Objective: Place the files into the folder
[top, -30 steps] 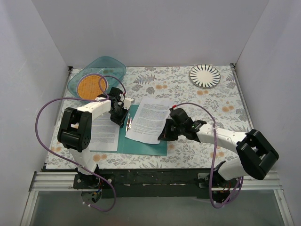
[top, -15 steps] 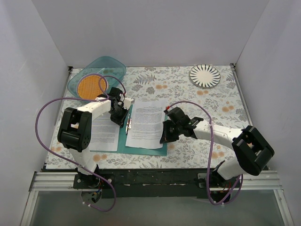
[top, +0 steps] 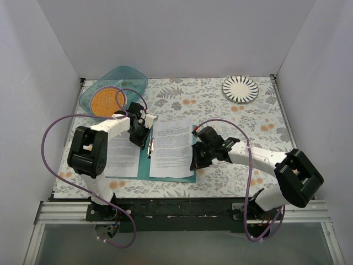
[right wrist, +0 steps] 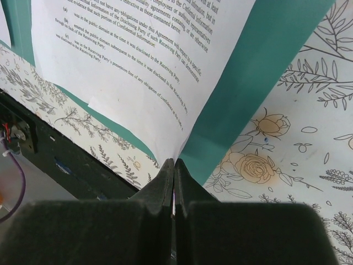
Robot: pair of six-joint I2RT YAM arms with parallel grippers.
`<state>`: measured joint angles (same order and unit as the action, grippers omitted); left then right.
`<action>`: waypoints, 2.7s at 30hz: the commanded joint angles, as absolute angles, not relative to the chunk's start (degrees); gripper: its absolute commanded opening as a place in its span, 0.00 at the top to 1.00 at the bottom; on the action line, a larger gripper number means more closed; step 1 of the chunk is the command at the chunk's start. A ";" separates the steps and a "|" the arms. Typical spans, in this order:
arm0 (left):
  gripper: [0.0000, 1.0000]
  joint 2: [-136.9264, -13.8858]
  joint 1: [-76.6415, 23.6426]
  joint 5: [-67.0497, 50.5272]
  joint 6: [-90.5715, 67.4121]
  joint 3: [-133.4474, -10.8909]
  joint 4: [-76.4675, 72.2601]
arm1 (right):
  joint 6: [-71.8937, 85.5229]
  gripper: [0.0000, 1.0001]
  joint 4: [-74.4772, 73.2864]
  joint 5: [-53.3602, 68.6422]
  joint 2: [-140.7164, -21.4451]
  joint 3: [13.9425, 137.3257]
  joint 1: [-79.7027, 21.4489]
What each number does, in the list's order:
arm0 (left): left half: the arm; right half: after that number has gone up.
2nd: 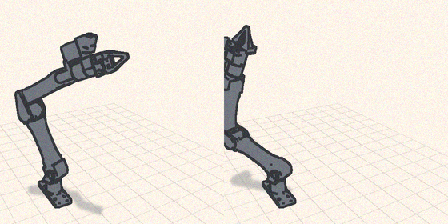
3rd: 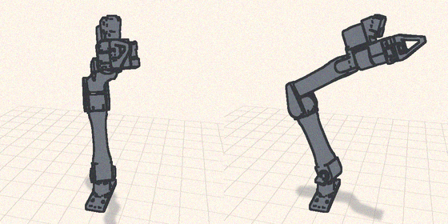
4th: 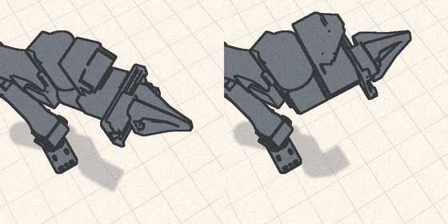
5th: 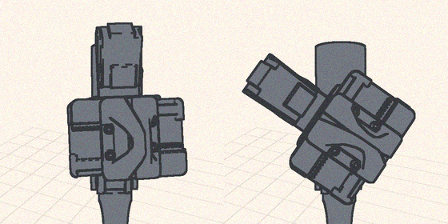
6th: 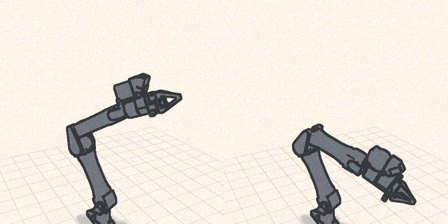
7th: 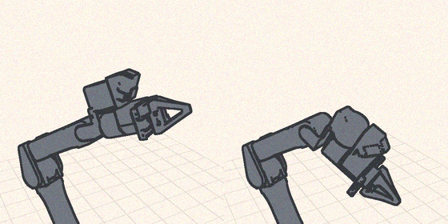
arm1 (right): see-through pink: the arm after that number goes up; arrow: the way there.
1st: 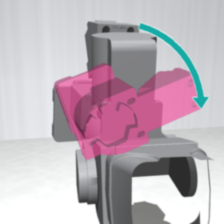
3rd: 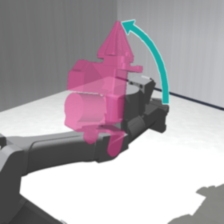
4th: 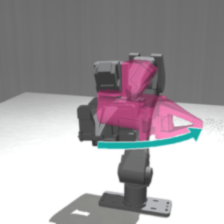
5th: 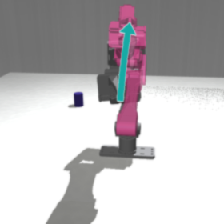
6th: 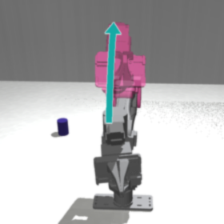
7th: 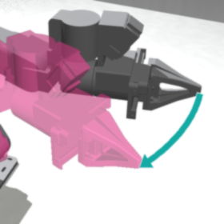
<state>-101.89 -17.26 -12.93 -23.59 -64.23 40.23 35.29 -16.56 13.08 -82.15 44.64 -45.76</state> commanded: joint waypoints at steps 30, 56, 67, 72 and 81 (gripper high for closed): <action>1.00 -102.04 -18.81 -13.89 -24.17 -64.86 39.46 | 41.84 0.99 -9.58 16.70 -79.10 40.87 -45.88; 1.00 -102.13 -18.90 -14.24 -23.99 -64.78 39.55 | 40.17 0.44 -14.41 12.66 -78.40 39.02 -45.88; 1.00 -101.60 -18.90 -14.68 -24.08 -64.42 39.29 | 38.32 0.28 -22.49 7.39 -74.72 40.96 -45.62; 1.00 -101.51 -19.51 -15.12 -24.61 -63.90 39.11 | 37.18 0.44 -24.95 1.94 -71.37 45.42 -44.21; 1.00 -100.81 -24.43 -16.70 -27.68 -61.61 38.32 | 36.83 0.54 -23.82 3.43 -74.96 50.10 -39.90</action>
